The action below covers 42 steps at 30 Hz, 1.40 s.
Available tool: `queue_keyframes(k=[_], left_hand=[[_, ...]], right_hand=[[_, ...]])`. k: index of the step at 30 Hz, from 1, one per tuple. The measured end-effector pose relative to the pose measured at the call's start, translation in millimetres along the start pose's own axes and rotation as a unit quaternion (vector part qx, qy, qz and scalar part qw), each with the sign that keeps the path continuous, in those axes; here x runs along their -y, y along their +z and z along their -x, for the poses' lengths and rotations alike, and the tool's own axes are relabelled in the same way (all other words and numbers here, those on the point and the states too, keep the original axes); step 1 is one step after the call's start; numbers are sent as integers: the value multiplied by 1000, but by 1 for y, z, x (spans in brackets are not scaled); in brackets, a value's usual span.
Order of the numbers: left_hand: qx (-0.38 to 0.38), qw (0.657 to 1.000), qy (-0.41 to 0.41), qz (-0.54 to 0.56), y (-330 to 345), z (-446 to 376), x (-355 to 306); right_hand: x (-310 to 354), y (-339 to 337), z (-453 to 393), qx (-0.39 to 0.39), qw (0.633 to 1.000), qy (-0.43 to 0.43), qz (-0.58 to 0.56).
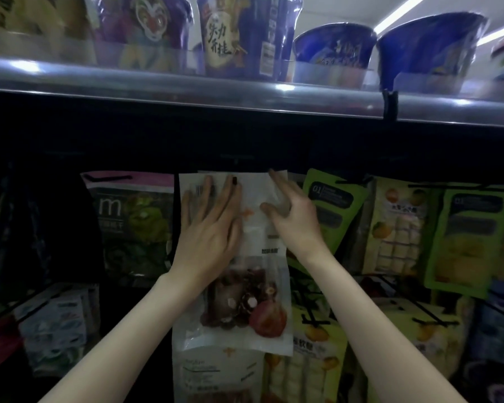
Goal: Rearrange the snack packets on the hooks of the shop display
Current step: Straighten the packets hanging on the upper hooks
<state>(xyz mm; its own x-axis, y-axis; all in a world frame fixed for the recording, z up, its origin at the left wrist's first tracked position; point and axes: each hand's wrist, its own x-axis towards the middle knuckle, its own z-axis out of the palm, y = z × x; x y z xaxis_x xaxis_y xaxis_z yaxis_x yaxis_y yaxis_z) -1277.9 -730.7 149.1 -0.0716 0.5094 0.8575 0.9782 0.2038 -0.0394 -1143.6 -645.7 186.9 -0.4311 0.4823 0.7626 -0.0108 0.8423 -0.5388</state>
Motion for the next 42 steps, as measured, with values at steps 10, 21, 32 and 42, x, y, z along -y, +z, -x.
queue_keyframes(k=[10, 21, 32, 42], left_hand=[[152, 985, 40, -69, 35, 19, 10], [228, 973, -31, 0, 41, 24, -34], [152, 956, -38, 247, 25, 13, -95], [91, 847, -22, 523, 26, -30, -214]], right_hand=[[-41, 10, 4, -108, 987, 57, 107], [-101, -62, 11, -220, 924, 308, -49], [-58, -121, 57, -241, 949, 202, -18], [-33, -216, 78, -225, 969, 58, 83]])
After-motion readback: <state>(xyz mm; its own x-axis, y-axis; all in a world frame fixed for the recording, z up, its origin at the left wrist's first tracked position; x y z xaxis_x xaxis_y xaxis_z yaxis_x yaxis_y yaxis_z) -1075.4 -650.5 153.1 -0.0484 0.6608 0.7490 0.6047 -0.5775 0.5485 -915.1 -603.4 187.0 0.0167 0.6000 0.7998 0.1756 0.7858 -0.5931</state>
